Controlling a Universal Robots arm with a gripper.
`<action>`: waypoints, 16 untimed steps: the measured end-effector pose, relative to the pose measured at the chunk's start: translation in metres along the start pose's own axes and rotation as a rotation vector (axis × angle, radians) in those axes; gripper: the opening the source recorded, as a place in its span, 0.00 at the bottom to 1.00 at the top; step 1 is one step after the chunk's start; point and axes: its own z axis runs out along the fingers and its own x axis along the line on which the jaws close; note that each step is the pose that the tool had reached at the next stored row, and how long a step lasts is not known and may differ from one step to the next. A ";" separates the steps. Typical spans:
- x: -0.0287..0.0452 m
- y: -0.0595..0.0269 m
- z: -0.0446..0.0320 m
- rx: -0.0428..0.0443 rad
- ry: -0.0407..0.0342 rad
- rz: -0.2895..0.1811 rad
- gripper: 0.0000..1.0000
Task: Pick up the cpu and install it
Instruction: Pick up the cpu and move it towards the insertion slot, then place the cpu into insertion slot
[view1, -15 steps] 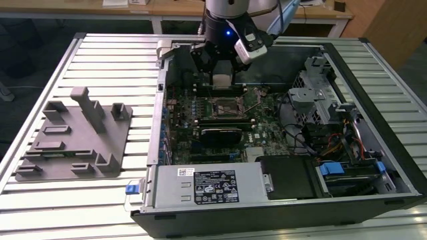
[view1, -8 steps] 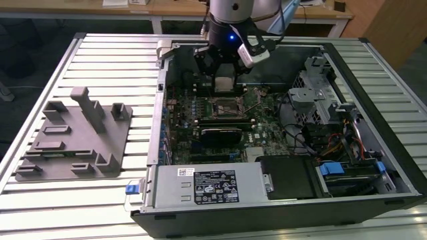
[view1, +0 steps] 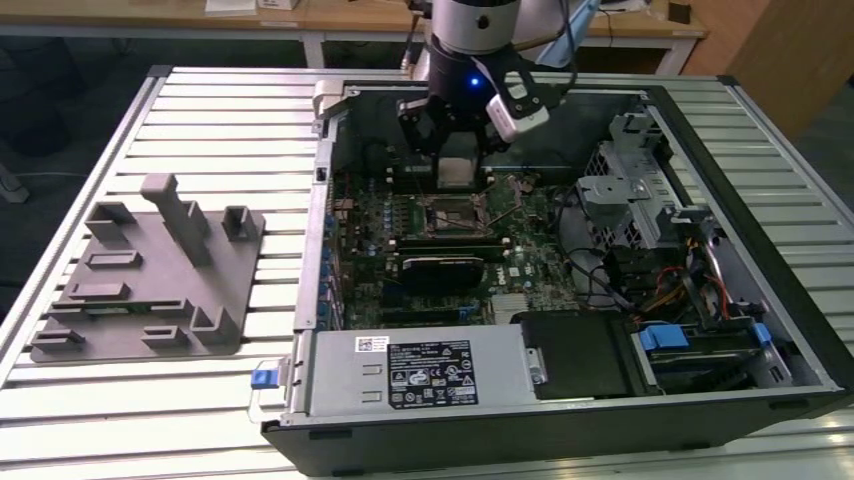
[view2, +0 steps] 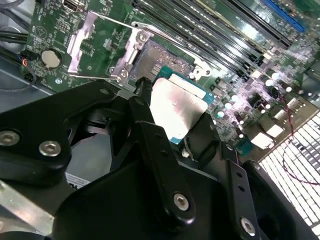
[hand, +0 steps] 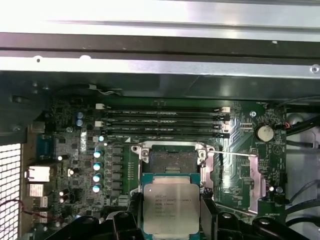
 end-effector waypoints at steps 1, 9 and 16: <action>-0.0012 0.0000 0.0009 0.0000 0.0003 -0.002 0.55; -0.0034 -0.0002 0.0043 0.0000 0.0009 -0.005 0.55; -0.0034 -0.0002 0.0045 0.0000 0.0009 -0.005 0.55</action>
